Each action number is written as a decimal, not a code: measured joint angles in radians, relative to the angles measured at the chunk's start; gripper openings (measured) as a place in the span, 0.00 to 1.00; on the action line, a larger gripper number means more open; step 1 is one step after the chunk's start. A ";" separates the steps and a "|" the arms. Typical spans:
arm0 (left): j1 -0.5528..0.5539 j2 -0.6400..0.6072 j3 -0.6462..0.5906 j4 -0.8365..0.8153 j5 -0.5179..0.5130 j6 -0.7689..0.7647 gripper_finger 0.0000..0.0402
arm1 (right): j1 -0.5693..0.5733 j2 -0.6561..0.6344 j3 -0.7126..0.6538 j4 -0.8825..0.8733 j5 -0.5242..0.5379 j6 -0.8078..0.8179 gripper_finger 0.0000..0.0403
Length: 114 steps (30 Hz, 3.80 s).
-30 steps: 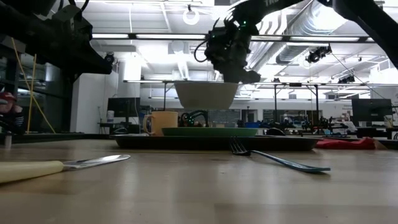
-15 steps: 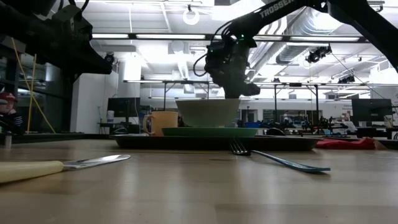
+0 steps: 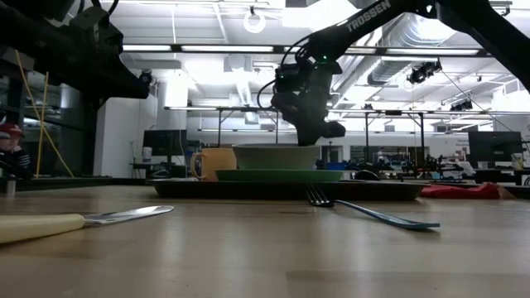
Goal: Set up tray
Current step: Put the gray bowl on top of the green plate on the brown serving tray, then put the red napkin on the brown serving tray to the right of the green plate
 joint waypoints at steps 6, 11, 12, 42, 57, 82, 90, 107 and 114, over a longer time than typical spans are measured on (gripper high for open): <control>0.000 0.000 0.000 0.000 0.000 0.000 0.19 | -0.006 0.000 0.000 -0.002 0.002 -0.004 0.00; 0.000 0.000 0.000 0.000 0.000 0.000 0.19 | -0.006 0.000 0.000 -0.007 0.000 -0.022 0.00; 0.000 0.000 0.000 0.000 0.000 0.000 0.19 | -0.006 0.000 0.000 -0.008 0.000 -0.024 0.00; 0.000 0.000 0.000 0.000 0.000 0.001 0.19 | -0.006 0.000 0.000 0.009 0.021 -0.079 0.00; 0.000 0.000 0.000 0.000 0.000 0.002 0.19 | -0.006 0.000 0.000 0.017 0.023 -0.113 0.00; 0.000 0.000 0.000 0.000 0.000 0.010 0.19 | -0.007 0.000 0.000 0.019 0.054 -0.106 0.26; 0.000 0.000 0.000 0.000 0.000 0.010 0.19 | -0.014 0.000 0.012 -0.025 0.053 -0.106 0.25; 0.000 0.000 0.000 0.000 0.000 0.010 0.19 | -0.062 0.000 0.184 -0.369 0.053 -0.110 0.22; 0.000 0.000 0.000 0.000 0.000 0.010 0.19 | -0.027 -0.010 0.180 -0.499 0.122 -0.138 0.22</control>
